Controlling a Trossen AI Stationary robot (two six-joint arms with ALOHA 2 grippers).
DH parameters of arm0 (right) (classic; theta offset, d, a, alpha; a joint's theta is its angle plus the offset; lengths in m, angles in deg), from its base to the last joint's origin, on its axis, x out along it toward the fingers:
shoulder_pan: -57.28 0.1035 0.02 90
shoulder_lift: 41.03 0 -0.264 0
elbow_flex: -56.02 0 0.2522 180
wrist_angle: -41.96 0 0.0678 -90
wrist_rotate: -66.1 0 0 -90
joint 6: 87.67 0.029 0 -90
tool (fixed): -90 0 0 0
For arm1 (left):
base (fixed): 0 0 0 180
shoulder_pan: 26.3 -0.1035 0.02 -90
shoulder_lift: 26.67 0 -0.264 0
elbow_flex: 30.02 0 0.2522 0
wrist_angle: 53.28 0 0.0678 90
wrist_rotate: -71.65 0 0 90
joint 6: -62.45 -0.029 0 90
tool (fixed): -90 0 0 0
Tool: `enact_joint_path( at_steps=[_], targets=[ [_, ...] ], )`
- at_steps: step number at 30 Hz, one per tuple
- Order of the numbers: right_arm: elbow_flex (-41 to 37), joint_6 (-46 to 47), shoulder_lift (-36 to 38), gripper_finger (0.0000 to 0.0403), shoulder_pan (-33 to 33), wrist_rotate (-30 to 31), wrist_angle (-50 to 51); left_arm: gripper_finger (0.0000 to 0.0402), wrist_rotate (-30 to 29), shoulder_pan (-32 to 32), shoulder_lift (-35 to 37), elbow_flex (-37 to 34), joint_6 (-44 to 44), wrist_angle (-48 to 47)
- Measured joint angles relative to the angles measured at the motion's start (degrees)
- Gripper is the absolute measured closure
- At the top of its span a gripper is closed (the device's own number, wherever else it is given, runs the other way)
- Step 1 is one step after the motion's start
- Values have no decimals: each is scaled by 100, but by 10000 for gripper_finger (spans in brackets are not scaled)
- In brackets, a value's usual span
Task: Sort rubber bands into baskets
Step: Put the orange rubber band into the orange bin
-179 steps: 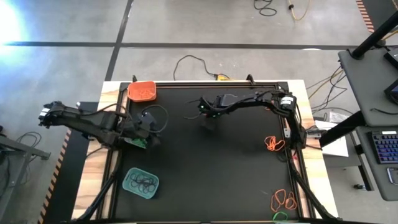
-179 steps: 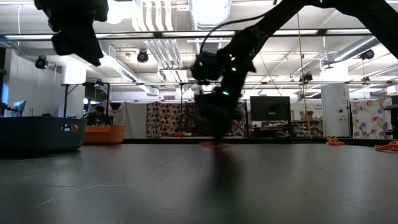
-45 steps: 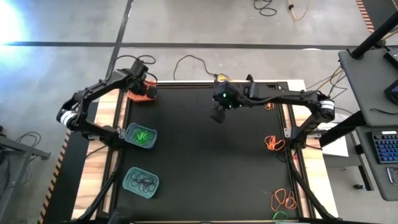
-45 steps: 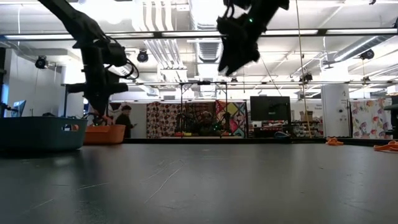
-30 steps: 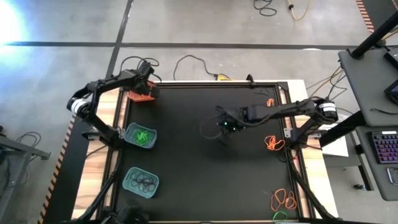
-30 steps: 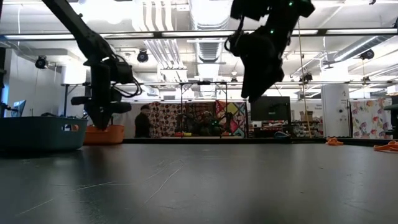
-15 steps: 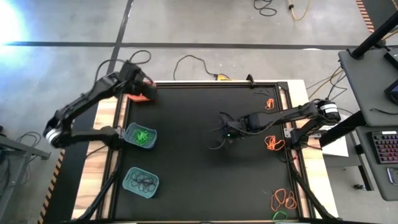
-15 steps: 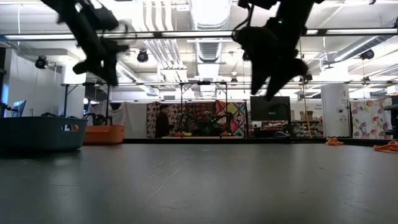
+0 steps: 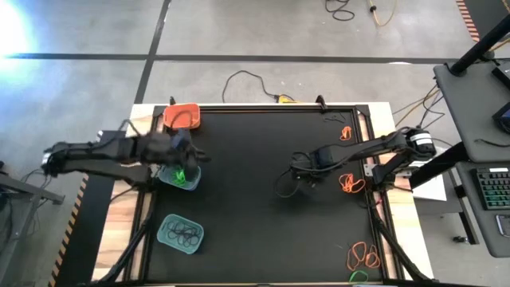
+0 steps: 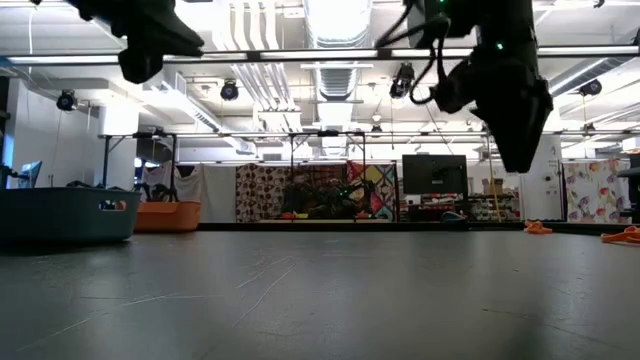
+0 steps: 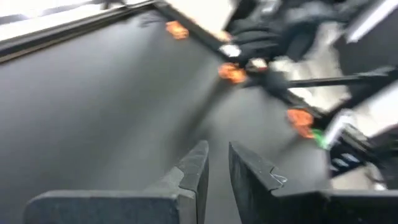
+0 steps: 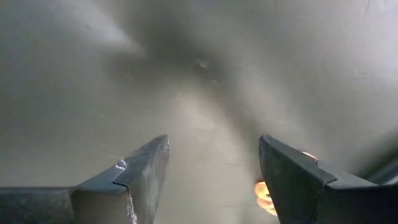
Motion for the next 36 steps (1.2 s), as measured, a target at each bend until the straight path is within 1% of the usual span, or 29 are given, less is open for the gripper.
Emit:
enact_joint_path(
  at_steps=[3, 6, 9, 12, 13, 17, 20, 22, 26, 30, 33, 36],
  targets=[
    [-299, -370, -51, 165, -8, -158, -2, 355, -401, 768, -94, -439, 232, 1171],
    [-793, -749, -53, 165, -7, -243, 143, 355, -746, 1356, -324, -826, 262, 2408],
    [-1366, -1113, -54, 165, -142, -246, 374, 355, -897, 1606, -641, -1086, 250, 3380],
    [-1843, -1235, -54, 165, -254, -228, 377, 355, -906, 1615, -952, -1140, 265, 3865],
    [-1950, -1239, -54, 165, -288, -220, 319, 355, -1008, 1610, -1051, -1127, 270, 3959],
    [-2220, -1343, -54, 167, -391, -207, -163, 355, -1552, 1514, -1412, -829, 171, 3974],
    [-2339, -1567, -54, 176, -395, -228, -397, 355, -1582, 1443, -1615, -482, -2, 3877],
    [-2385, -1697, -48, 185, -395, -266, -422, 355, -1582, 1433, -1714, -191, -131, 3609],
    [-2435, -2037, -48, 206, -397, -480, -366, 355, -1595, 1433, -1843, 489, -244, 2730],
    [-2487, -2238, -50, 236, -402, -553, -403, 355, -1823, 1435, -1965, 1163, -288, 1584],
    [-2543, -2329, -50, 265, -421, -591, -420, 355, -2100, 1435, -2037, 1623, -312, 782],
    [-2590, -2395, -50, 304, -432, -595, -409, 355, -2229, 1433, -2050, 1975, -426, 321]
  ],
)
